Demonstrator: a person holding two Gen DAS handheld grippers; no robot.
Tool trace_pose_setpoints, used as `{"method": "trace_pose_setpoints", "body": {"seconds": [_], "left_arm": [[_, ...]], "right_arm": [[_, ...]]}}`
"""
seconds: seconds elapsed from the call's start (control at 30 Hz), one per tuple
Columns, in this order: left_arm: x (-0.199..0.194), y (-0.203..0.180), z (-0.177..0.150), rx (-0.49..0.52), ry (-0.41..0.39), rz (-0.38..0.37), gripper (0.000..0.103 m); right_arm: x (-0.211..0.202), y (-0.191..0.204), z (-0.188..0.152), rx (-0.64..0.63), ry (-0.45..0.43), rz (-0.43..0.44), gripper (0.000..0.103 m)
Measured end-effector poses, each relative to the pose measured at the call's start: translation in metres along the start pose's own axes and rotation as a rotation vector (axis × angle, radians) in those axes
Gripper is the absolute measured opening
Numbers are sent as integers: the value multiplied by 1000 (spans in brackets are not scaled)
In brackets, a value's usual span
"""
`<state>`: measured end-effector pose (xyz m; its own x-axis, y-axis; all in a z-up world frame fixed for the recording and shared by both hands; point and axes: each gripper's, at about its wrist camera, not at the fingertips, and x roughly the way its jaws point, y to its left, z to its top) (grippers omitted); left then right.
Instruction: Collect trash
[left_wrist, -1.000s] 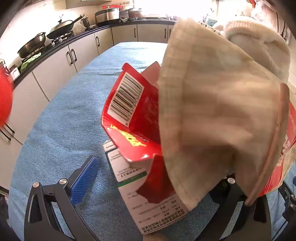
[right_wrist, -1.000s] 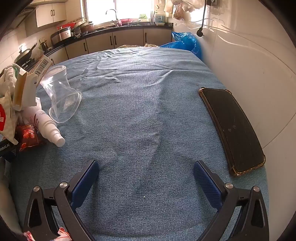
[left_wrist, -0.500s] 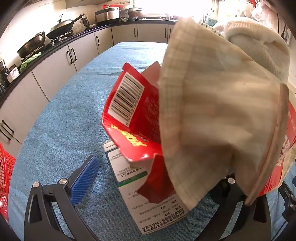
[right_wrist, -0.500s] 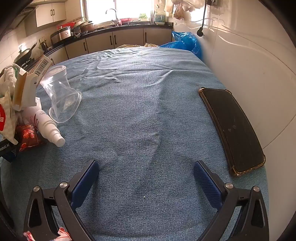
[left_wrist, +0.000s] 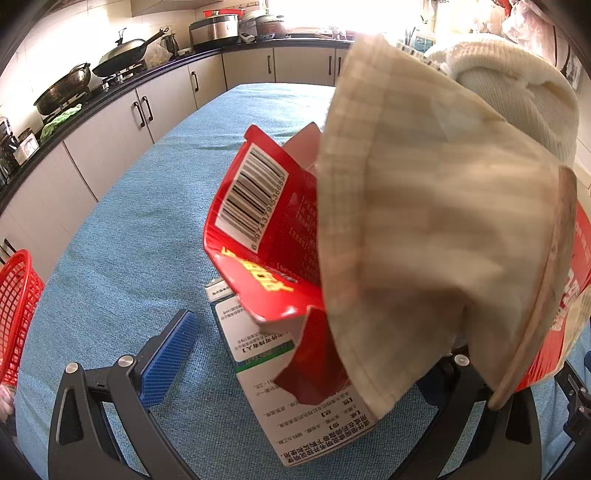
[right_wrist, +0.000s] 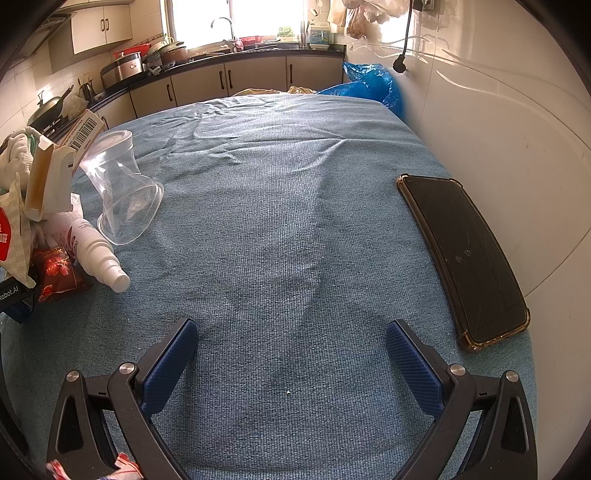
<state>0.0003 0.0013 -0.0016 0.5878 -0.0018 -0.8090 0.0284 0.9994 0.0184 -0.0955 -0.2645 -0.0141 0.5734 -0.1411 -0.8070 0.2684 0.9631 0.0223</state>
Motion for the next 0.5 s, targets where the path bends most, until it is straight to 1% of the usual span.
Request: {"method": "trace_pose_setpoints", "body": {"seconds": [0.5], "left_arm": [[0,0,1,0,1,0,103]], "right_arm": [[0,0,0,0,0,-1,103]]}}
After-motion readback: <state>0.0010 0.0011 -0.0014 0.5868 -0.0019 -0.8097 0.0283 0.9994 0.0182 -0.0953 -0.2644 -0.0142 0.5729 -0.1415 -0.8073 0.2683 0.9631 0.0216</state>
